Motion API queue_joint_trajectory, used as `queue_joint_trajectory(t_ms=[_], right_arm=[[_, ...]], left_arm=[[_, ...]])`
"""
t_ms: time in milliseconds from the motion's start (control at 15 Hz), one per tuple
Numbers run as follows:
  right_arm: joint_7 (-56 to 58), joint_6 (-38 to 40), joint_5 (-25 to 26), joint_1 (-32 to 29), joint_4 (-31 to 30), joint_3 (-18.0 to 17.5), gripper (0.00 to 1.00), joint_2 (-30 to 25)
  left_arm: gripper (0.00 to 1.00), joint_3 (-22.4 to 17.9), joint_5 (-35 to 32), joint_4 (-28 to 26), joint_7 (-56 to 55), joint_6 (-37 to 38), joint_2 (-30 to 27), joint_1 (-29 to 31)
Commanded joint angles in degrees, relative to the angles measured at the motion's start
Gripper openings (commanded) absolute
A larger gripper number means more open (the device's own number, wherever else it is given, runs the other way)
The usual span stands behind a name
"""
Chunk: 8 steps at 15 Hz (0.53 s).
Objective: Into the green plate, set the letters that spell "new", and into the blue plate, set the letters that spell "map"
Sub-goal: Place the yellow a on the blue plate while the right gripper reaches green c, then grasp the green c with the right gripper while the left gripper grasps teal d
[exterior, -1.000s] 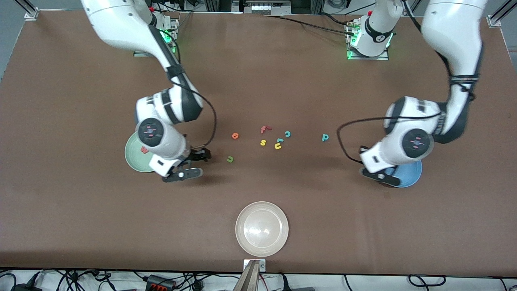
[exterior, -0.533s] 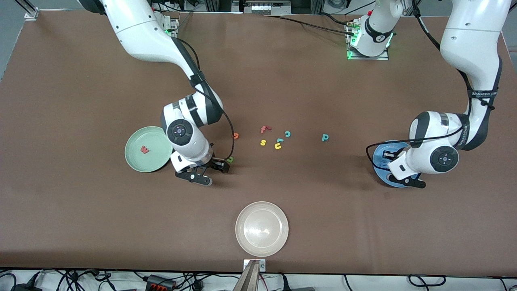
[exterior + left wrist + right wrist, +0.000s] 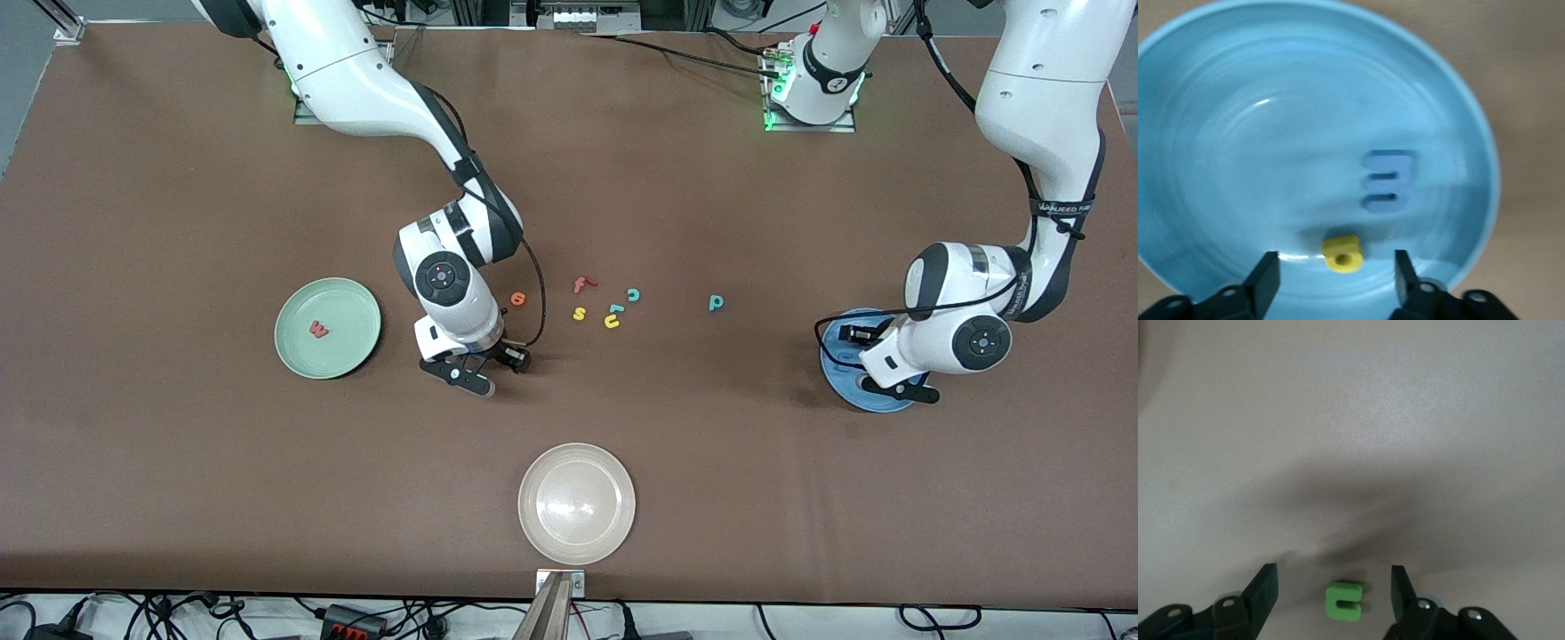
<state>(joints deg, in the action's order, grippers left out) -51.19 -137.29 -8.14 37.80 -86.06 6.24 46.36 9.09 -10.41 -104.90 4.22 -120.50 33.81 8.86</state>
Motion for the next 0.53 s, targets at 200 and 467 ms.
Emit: queue_joint_trajectory(t_ms=[200, 467], right_arm=[[-3.2, 0.4, -0.6, 1.2, 1.2, 0.4, 0.57, 0.7], [-5.3, 0.4, -0.6, 2.3, 1.0, 0.4, 0.54, 1.5]], left_arm=[[1.0, 9.4, -1.1, 1.1, -0.7, 6.7, -6.6, 0.3], [1.0, 17.4, -0.4, -0.8, -17.3, 6.7, -6.6, -0.2]])
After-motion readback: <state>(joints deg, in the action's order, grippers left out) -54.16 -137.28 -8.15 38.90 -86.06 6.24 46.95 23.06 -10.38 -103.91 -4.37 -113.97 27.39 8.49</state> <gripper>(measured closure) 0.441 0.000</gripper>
